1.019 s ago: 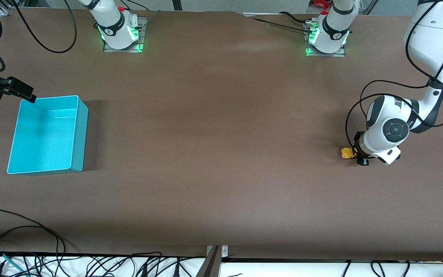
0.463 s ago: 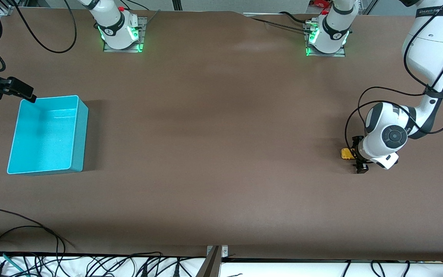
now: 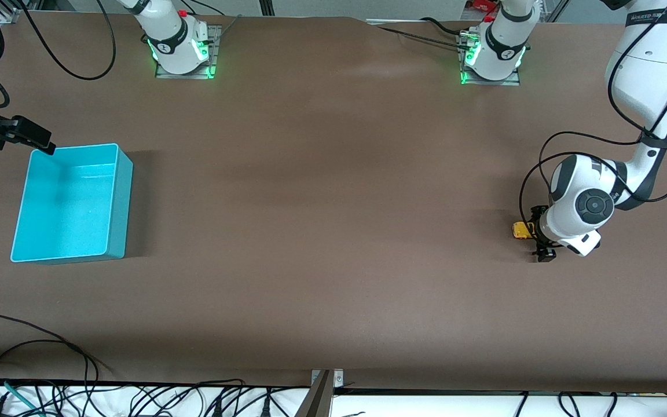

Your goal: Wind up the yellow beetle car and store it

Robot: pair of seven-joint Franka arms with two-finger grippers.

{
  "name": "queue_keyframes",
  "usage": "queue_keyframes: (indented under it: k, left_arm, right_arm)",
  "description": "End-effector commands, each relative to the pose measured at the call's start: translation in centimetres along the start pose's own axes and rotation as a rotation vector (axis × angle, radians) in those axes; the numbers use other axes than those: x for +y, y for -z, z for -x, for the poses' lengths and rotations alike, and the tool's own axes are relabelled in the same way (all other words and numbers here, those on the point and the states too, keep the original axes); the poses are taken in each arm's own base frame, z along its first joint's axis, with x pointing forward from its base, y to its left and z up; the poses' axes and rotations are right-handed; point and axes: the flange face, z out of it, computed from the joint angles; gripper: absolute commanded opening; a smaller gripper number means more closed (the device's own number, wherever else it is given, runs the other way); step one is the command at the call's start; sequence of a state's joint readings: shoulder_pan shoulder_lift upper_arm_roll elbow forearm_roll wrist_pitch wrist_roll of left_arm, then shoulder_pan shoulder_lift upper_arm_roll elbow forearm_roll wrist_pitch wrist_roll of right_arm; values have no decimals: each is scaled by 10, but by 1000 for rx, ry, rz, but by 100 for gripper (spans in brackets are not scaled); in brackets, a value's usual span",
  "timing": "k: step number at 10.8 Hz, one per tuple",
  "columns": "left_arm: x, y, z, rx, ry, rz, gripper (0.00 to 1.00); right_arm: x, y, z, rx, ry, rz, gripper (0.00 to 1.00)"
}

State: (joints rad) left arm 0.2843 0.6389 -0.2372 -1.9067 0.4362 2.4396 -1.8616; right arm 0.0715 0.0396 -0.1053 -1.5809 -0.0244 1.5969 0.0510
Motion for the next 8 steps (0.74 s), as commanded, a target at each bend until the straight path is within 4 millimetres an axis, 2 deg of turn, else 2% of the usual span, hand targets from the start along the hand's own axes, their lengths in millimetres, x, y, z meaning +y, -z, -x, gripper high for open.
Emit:
queue_keyframes:
  k: [1, 6, 8]
  left_arm:
    - [6, 5, -5, 29, -3, 27, 100]
    - [3, 32, -4, 58, -15, -7, 100]
    - [0, 32, 0, 63, -29, -32, 100]
  right_arm:
    - [-2, 5, 0, -3, 2, -10, 100]
    - [-2, 5, 0, -3, 0, -10, 100]
    - [-2, 5, 0, -3, 0, -10, 100]
